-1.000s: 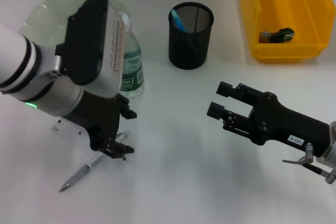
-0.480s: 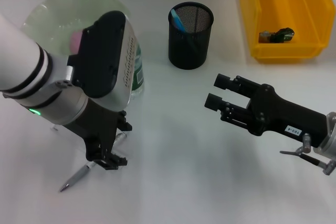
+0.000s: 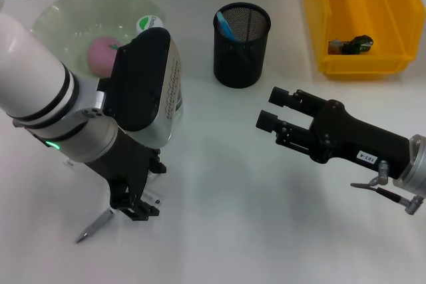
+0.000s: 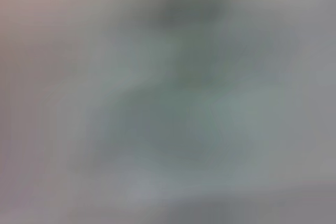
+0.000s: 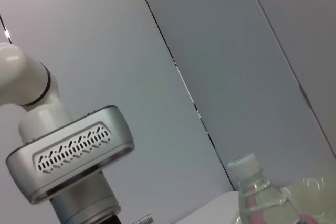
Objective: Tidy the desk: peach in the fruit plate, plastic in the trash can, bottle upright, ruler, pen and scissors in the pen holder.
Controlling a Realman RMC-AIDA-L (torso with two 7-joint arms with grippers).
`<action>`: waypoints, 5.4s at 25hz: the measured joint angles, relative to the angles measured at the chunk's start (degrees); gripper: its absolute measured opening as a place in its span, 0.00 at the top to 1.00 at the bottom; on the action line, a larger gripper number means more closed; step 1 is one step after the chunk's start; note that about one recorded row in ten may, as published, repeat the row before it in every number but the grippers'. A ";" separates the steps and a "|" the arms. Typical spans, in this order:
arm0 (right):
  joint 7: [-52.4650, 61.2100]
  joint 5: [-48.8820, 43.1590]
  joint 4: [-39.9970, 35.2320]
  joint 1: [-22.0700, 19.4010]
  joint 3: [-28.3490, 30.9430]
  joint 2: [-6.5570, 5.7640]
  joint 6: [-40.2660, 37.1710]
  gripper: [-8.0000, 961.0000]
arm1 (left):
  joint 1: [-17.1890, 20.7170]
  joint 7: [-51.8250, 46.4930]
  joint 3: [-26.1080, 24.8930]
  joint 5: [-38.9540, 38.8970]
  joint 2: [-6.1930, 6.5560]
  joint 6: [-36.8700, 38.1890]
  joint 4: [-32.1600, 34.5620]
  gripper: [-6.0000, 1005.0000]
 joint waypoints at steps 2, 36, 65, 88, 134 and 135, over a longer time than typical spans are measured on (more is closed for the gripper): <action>0.00 0.02 -0.01 0.00 0.00 0.00 0.07 0.29 | -0.02 0.00 0.13 0.02 -0.04 -0.04 -0.11 0.32; 0.01 1.47 -0.29 1.04 -0.01 -0.20 0.50 0.29 | -0.24 -2.81 2.48 4.47 -0.26 -0.66 -1.49 0.32; 0.73 1.52 0.09 1.24 -0.01 -0.10 1.31 0.29 | -1.14 -4.22 6.48 4.52 -0.25 -1.39 -1.03 0.32; 1.44 2.29 0.33 1.14 0.00 -0.02 1.31 0.29 | -1.02 -4.50 8.43 5.67 -0.25 -2.99 -1.88 0.32; 3.00 3.63 -0.11 1.67 -0.01 -0.11 1.40 0.29 | -1.38 -6.00 10.46 7.54 -0.31 -5.27 -3.36 0.47; 3.00 3.63 -0.09 1.67 0.00 -0.11 1.40 0.29 | -1.59 -6.59 10.49 7.89 -0.32 -5.28 -3.39 0.47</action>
